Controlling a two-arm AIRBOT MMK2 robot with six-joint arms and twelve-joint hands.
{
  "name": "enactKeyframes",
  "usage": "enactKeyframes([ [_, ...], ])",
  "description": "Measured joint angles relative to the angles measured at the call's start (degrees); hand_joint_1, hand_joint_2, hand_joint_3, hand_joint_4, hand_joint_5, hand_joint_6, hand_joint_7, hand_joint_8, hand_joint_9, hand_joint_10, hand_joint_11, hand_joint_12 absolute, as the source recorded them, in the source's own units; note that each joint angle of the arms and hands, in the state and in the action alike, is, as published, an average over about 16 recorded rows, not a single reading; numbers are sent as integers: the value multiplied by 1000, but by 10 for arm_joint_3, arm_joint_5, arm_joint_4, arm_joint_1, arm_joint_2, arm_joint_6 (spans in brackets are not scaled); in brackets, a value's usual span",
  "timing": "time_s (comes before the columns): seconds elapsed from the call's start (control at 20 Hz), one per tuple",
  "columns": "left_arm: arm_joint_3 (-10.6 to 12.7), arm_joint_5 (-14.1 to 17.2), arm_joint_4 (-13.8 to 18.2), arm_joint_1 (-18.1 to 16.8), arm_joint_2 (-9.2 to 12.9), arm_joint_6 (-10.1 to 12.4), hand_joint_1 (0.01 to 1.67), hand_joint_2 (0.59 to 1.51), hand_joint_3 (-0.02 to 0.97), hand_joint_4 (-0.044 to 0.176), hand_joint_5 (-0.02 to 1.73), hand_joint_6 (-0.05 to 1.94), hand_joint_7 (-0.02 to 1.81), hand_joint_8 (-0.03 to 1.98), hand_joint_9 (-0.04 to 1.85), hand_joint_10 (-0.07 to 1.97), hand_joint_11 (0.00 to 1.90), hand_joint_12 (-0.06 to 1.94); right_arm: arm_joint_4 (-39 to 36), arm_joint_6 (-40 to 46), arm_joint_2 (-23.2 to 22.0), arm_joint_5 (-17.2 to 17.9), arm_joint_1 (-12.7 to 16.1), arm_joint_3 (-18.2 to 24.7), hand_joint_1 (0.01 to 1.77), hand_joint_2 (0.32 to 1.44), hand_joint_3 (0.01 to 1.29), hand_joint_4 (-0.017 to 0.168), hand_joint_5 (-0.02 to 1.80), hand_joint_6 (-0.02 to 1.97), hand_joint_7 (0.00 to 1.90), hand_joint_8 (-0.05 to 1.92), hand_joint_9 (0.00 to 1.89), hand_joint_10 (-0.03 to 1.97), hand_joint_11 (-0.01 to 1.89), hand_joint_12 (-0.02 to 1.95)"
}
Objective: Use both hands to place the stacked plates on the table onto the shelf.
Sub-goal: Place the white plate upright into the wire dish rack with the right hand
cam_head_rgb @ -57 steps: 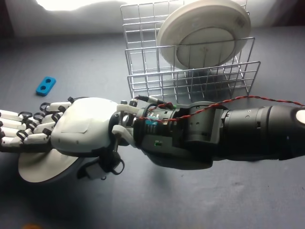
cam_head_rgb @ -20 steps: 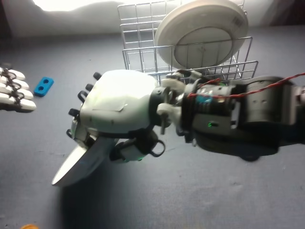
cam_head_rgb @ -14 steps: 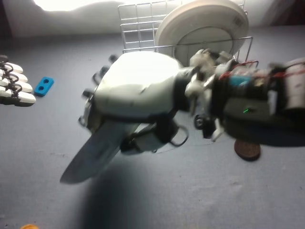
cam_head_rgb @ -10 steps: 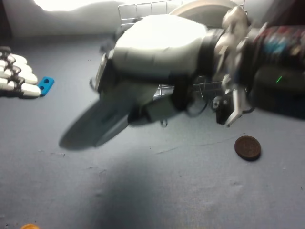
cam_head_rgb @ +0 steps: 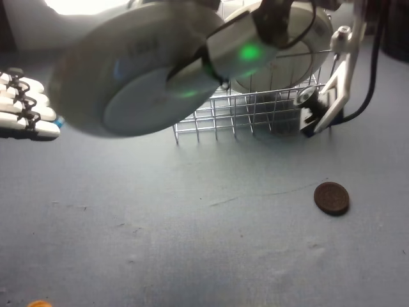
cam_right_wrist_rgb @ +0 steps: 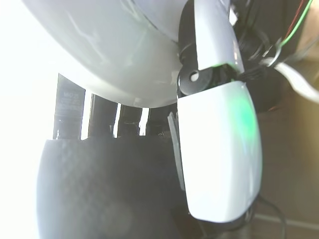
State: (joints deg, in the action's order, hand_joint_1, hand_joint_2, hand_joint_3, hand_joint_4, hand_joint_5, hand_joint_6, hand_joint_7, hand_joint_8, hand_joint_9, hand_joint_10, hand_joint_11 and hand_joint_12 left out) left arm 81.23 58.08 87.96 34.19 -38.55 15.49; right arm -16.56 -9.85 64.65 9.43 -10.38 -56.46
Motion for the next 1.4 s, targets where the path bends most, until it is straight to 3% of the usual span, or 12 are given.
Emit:
enactKeyframes([
  [0.4, -7, -1, 11, -13, -4, -3, 13, 1118, 14, 2, 75, 19, 68, -2, 32, 7, 20, 21, -1, 74, -6, -29, 17, -44, 1270, 966, 11, 10, 1006, 861, 1130, 758, 1363, 52, 939, 980],
  [1.4, -13, 2, 18, -25, -13, -3, 13, 1118, 13, 2, 76, 18, 71, -2, 41, 7, 22, 21, -1, 66, 36, 4, -32, -133, 1269, 967, 10, 5, 990, 897, 1121, 757, 1369, 31, 913, 983],
])
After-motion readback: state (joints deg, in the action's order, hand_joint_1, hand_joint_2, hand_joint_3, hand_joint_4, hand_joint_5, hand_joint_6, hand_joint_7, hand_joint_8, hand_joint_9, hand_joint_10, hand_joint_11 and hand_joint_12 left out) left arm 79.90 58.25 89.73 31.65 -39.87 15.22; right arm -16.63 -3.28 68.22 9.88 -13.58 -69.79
